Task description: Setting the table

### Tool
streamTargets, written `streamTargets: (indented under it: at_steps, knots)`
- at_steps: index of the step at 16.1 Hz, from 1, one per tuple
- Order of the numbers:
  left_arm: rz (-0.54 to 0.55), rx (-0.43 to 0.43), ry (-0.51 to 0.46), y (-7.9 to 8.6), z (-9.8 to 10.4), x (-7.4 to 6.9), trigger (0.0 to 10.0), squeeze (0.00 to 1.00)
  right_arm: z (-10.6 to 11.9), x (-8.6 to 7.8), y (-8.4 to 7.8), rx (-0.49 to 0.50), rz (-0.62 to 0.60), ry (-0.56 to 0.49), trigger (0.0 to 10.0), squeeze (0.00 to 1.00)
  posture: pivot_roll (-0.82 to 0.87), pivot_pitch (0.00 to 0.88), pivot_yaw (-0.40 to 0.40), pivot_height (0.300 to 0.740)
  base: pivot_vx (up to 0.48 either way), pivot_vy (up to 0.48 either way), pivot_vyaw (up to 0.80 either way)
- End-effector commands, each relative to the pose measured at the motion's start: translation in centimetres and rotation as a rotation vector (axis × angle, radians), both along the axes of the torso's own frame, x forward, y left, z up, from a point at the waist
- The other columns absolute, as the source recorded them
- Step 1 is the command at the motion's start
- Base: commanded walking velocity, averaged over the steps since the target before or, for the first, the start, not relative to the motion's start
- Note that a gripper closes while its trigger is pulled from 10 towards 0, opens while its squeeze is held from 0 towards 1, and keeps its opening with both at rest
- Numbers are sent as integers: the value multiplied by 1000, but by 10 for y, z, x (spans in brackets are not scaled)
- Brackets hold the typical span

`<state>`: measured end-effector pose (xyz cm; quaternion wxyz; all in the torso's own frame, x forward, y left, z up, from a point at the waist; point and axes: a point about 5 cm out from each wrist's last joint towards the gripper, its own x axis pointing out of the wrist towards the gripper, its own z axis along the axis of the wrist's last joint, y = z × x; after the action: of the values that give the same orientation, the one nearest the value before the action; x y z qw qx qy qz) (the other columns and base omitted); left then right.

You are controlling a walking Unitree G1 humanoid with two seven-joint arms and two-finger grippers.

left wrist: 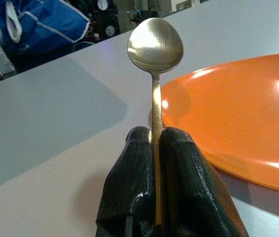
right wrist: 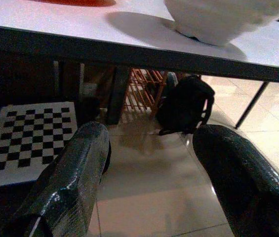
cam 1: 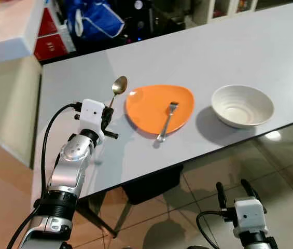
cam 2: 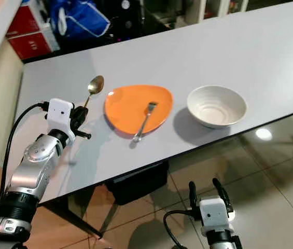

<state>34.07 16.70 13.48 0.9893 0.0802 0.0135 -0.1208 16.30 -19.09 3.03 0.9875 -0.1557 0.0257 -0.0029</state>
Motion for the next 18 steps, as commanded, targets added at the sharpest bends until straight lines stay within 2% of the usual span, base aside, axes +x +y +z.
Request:
streamTargets:
  at_steps: [1,7,15,18]
  knots:
    - [-2,13,-20,3,6,3,0,0,1,-1,2,1,4,6,10000,0,-145,77,154,740,0,0,-800]
    - [-5,19,-17,3,6,5,0,0,1,-1,2,-9,11,2,10000,0,-144,76,163,740,0,0,-792]
    - [-31,28,-3,-1,5,7,0,0,0,0,4,0,21,-2,10000,0,-150,65,173,740,0,0,0]
    - [-89,32,63,-6,1,8,0,0,0,1,4,1,20,-2,10000,0,-150,61,181,740,0,0,0]
